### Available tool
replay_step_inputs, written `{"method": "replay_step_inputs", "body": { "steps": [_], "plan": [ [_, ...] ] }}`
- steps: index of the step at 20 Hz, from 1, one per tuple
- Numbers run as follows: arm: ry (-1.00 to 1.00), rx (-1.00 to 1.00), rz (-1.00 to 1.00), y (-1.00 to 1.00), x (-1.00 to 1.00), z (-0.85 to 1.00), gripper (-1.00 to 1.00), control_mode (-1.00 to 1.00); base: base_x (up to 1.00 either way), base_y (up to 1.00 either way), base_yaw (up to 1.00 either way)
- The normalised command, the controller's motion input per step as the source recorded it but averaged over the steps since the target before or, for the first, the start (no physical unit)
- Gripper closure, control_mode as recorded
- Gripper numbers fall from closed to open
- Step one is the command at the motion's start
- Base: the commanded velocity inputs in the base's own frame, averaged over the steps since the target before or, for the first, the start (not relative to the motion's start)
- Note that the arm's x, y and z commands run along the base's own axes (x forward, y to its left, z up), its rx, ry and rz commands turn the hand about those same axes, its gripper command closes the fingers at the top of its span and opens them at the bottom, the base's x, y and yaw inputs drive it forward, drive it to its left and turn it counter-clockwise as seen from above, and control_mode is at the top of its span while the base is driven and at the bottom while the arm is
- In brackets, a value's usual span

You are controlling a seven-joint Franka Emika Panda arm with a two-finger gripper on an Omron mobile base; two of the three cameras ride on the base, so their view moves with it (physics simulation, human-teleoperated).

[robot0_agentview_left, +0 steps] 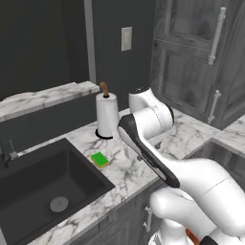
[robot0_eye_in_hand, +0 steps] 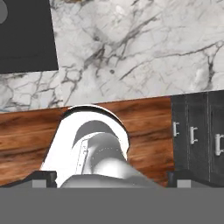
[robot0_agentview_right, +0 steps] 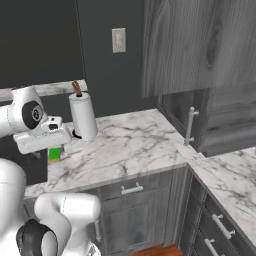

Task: Locate and retrieve the bar soap and sponge from the cabinet. Place them next to the sink.

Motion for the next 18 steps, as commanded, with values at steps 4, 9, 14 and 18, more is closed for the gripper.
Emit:
{"method": "replay_step_inputs", "body": {
  "steps": [4,9,14,18],
  "plan": [
    [-0.07,0.12,-0.06,-0.36,-0.81,0.29,-1.0,-1.0,0.0,0.0,0.0],
    [-0.17,0.17,-0.02,-0.32,-0.72,0.24,-1.0,-1.0,0.0,0.0,0.0],
    [-0.31,0.16,0.01,-0.35,-0.58,0.23,-1.0,-1.0,0.0,0.0,0.0],
    [-0.2,0.02,0.0,-0.22,-0.37,0.39,-1.0,-1.0,0.0,0.0,0.0]
  ]
}}
